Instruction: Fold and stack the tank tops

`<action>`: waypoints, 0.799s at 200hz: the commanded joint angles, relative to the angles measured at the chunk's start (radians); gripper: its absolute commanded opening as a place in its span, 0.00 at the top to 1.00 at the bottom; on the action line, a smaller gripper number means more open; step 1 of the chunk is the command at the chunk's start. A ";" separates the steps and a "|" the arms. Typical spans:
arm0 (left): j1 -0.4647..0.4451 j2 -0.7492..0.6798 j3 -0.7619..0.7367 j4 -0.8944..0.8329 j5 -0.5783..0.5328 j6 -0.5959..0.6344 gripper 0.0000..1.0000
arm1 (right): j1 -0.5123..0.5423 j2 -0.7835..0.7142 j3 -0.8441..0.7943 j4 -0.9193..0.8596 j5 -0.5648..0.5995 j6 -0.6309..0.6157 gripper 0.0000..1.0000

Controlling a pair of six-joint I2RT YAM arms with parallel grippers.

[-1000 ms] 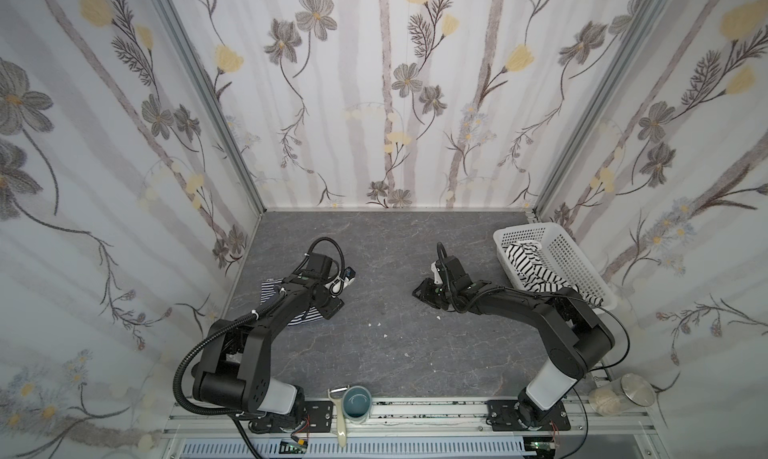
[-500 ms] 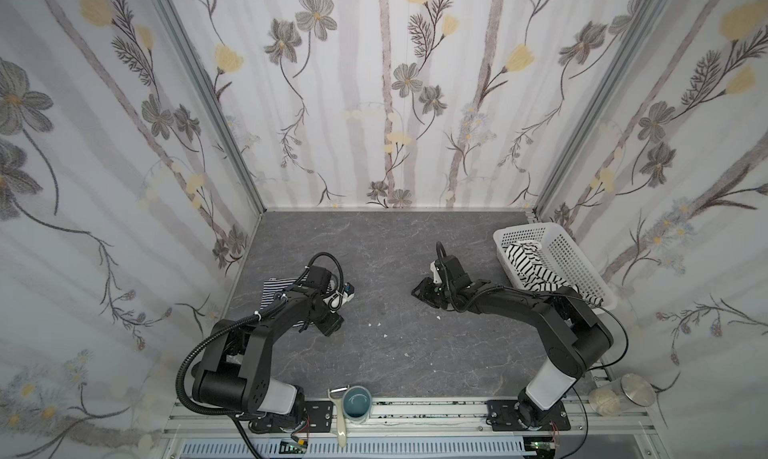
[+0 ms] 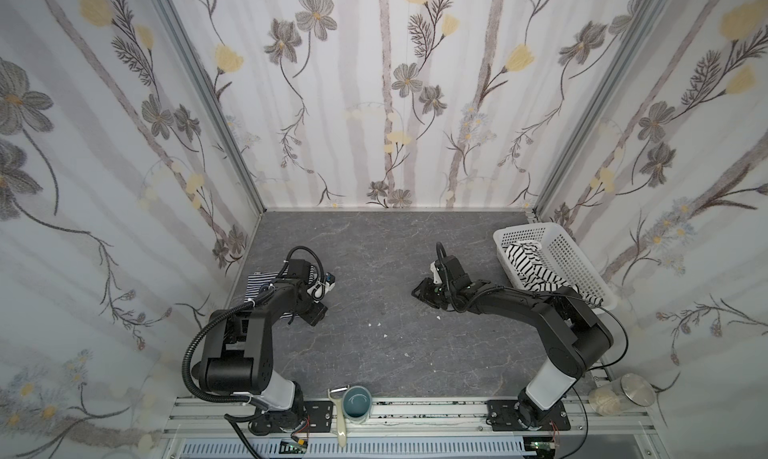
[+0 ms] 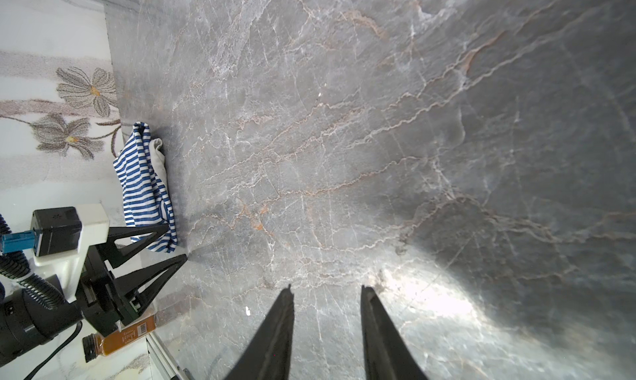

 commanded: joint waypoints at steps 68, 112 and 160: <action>0.093 0.009 0.051 -0.033 -0.069 0.121 0.37 | 0.000 0.000 0.018 0.033 0.005 0.003 0.65; 0.036 -0.067 0.100 -0.074 0.053 0.009 0.36 | -0.025 -0.043 0.089 -0.071 0.039 -0.069 0.64; -0.063 -0.103 0.211 -0.057 0.251 -0.206 0.35 | -0.157 -0.139 0.211 -0.265 0.119 -0.169 0.62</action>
